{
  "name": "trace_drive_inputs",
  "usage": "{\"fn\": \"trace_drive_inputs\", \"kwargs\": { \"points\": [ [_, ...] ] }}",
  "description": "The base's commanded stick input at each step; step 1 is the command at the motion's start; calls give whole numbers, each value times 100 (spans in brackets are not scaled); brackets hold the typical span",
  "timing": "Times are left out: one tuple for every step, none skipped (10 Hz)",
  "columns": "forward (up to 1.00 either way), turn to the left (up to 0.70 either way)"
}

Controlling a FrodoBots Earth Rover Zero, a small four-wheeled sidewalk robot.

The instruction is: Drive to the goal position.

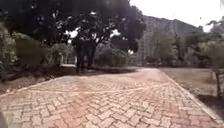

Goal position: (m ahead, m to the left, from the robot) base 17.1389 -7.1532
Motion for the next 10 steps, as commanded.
{"fn": "trace_drive_inputs", "kwargs": {
  "points": [
    [70, 0],
    [70, -9],
    [70, -26],
    [70, -35],
    [70, -35],
    [70, -29],
    [70, -12],
    [70, 0],
    [70, 0],
    [70, 0]
  ]
}}
